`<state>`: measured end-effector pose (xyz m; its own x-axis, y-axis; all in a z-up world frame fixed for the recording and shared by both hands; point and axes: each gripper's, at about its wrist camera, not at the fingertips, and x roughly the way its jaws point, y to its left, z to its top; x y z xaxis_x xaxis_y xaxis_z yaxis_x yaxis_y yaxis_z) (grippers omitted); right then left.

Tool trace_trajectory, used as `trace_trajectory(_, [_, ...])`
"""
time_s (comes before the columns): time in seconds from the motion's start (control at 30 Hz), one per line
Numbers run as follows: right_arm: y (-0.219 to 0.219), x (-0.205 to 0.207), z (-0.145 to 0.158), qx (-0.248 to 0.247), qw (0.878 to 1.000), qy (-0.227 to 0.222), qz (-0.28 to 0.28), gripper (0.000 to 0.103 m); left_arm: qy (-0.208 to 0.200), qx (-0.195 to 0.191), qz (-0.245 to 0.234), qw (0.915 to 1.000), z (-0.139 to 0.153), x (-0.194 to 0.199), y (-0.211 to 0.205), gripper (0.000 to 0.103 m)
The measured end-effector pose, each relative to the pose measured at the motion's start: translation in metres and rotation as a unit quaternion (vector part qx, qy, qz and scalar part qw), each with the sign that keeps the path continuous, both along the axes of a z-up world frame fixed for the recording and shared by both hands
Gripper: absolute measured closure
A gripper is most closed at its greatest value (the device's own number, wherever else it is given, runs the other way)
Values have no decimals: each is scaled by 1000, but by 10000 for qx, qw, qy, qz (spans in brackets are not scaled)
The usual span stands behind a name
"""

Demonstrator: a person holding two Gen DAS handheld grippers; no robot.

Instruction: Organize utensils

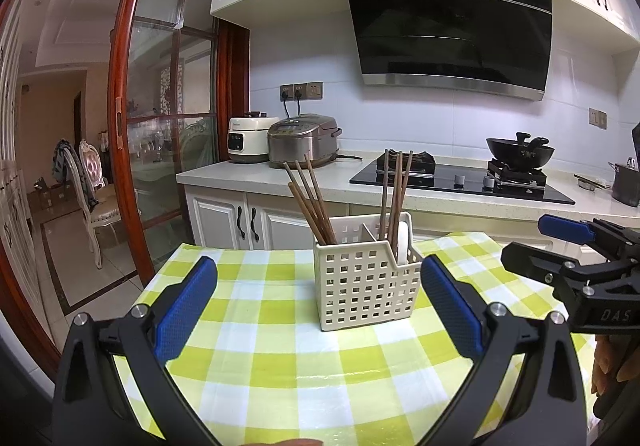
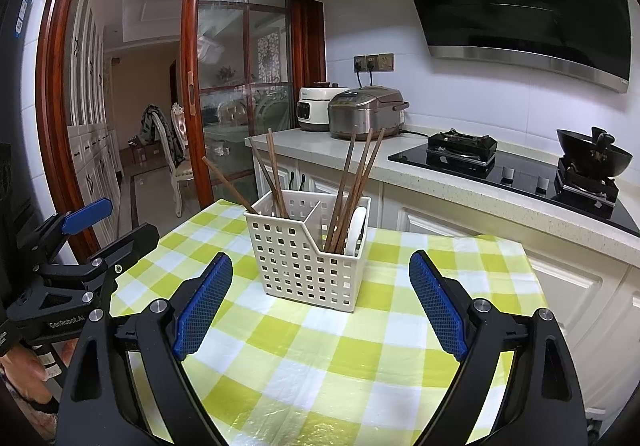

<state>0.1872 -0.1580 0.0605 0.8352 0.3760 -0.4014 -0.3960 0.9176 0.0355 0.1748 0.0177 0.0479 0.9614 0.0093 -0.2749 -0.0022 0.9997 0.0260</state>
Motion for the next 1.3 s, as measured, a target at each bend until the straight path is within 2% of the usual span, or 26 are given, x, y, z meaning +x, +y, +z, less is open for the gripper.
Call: trace_trajectory(1.3, [0, 0, 1, 22, 10000, 19, -15, 19, 10, 20, -44, 10000, -2, 2, -2, 4])
